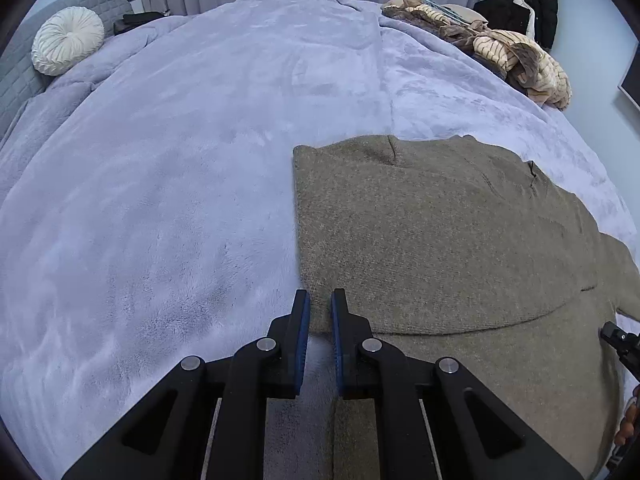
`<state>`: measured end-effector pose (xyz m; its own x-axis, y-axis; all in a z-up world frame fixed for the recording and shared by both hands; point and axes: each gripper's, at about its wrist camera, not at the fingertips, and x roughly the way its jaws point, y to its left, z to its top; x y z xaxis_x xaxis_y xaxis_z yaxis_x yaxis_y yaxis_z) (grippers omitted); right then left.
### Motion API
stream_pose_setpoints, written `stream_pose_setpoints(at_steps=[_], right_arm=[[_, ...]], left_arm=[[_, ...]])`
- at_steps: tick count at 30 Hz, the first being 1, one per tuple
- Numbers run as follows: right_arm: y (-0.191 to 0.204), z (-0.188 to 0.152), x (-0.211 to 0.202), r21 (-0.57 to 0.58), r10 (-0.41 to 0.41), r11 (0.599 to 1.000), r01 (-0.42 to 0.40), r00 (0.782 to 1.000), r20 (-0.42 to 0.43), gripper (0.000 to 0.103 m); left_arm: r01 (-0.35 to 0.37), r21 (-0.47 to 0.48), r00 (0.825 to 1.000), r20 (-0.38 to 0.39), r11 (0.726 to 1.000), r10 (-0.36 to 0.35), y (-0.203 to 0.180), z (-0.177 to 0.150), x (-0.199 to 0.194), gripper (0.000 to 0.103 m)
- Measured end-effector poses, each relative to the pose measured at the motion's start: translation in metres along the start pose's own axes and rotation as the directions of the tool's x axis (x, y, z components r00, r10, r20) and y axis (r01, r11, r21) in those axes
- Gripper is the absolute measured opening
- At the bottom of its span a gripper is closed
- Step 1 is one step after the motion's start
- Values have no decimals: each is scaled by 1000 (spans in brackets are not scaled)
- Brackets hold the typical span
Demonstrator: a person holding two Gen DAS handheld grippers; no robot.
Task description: Fold small clothes
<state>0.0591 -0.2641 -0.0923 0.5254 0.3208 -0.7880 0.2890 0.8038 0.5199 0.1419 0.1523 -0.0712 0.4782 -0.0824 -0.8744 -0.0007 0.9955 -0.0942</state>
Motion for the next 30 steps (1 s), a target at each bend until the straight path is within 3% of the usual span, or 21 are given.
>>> stream_pose_setpoints(at_steps=[5, 9, 10, 11, 13, 21, 30], right_arm=[[2, -14, -4, -12, 42, 999, -42, 999, -13, 33], [4, -18, -7, -14, 59, 998, -59, 998, -15, 39], [4, -19, -8, -13, 65, 998, -65, 998, -14, 40], [4, -20, -10, -11, 70, 998, -70, 997, -14, 41], [3, -23, -12, -10, 77, 997, -77, 997, -13, 42], [-8, -29, -22, 4, 106, 994, -106, 994, -5, 51], [-35, -27, -47, 33, 135, 990, -136, 990, 39, 58]], left_arm=[[-29, 41, 1000, 7, 999, 29, -16, -11, -15, 11], [-78, 98, 997, 6, 992, 78, -35, -22, -20, 11], [-80, 104, 997, 4, 991, 80, -39, -23, -20, 24], [-80, 108, 997, 2, 991, 81, -43, -26, -21, 63], [-113, 112, 993, 46, 987, 109, -50, -31, -27, 96], [-138, 215, 989, 82, 967, 123, -85, -42, -39, 96], [-121, 260, 992, 46, 958, 113, -119, -52, -34, 96]])
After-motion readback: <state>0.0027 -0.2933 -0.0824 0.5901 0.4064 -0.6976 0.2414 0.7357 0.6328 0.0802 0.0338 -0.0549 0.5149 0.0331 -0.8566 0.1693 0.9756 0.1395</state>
